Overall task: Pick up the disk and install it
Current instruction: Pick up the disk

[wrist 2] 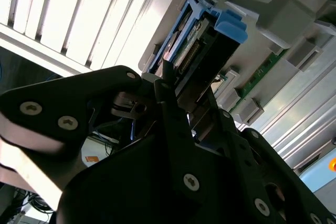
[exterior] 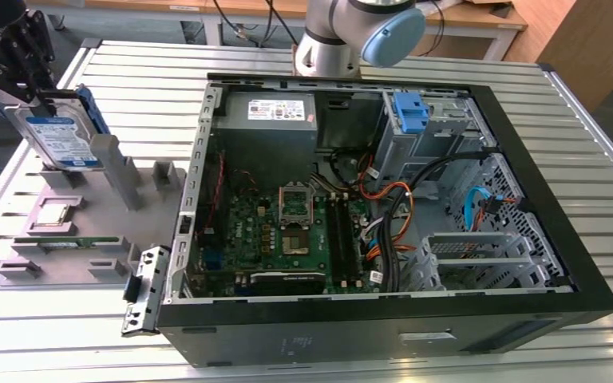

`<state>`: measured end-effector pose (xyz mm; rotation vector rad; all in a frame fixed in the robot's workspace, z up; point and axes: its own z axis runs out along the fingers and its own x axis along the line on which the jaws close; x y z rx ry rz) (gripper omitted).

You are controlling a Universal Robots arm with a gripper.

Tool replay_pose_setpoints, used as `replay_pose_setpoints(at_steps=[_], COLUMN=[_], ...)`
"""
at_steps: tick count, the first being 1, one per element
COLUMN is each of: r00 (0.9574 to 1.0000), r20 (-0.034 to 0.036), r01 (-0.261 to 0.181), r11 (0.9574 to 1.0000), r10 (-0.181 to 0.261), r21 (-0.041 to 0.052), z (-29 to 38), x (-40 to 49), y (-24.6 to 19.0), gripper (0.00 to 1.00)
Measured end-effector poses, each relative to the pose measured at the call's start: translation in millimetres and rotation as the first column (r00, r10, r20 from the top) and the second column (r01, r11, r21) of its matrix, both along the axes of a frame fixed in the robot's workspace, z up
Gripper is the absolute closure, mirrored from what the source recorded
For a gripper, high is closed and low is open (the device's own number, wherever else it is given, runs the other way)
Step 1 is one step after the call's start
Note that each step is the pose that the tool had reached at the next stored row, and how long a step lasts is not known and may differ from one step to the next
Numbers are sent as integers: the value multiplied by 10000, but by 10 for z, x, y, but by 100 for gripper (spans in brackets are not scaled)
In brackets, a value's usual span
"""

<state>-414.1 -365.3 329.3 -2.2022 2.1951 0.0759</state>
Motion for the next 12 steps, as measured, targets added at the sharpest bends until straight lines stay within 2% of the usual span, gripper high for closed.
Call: replay_pose_setpoints(at_steps=[5, 12], r00=[10000, 10000], r20=[-1, 0], r01=[0, 0], r11=[10000, 10000], r10=[0, 0], r21=[0, 0], z=[36, 210], x=[0, 0], y=[0, 0], gripper=[65, 65])
